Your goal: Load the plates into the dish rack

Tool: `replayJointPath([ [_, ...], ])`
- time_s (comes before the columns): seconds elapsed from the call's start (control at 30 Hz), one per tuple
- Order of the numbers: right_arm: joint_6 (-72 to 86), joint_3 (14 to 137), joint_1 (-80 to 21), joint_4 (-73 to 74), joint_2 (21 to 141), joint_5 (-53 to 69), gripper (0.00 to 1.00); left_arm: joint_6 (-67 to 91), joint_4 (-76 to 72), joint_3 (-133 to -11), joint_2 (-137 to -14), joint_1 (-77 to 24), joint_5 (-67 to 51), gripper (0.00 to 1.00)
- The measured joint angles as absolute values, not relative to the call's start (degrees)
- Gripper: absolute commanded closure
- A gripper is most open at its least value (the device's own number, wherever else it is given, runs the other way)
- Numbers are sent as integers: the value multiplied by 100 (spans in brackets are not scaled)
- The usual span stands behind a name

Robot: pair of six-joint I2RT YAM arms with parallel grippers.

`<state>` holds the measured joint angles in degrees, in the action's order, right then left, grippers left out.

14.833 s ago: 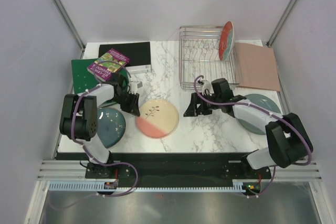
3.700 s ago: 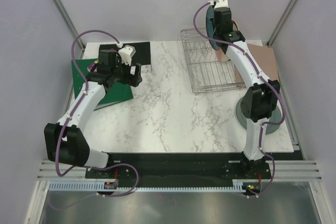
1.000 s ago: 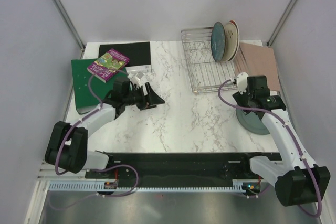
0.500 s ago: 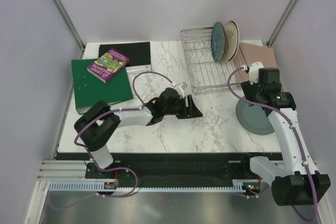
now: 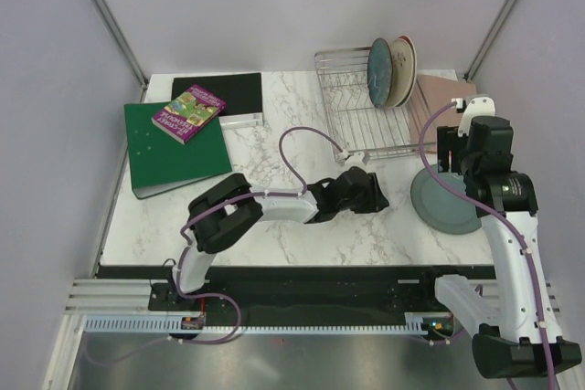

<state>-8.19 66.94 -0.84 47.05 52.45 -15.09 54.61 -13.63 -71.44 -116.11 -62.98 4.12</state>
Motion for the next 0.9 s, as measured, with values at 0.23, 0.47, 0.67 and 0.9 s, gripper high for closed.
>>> replayJointPath([
  [0.23,-676,6630,-51,4888,4934,-1522,18,5780,-1197,-8409,-12648,-6309,801,59],
  [0.47,-598,6460,-47,5070,4792,-1518,18,5975,-1208,-9113,-13183,-6407,784,57],
  [0.67,-550,6309,141,5118,4694,-1505,18,6073,-1199,-9332,-13463,-6475,539,52],
  [0.9,-513,6215,213,5148,4497,-1485,17,6080,-1238,-9653,-13745,-6458,121,54],
])
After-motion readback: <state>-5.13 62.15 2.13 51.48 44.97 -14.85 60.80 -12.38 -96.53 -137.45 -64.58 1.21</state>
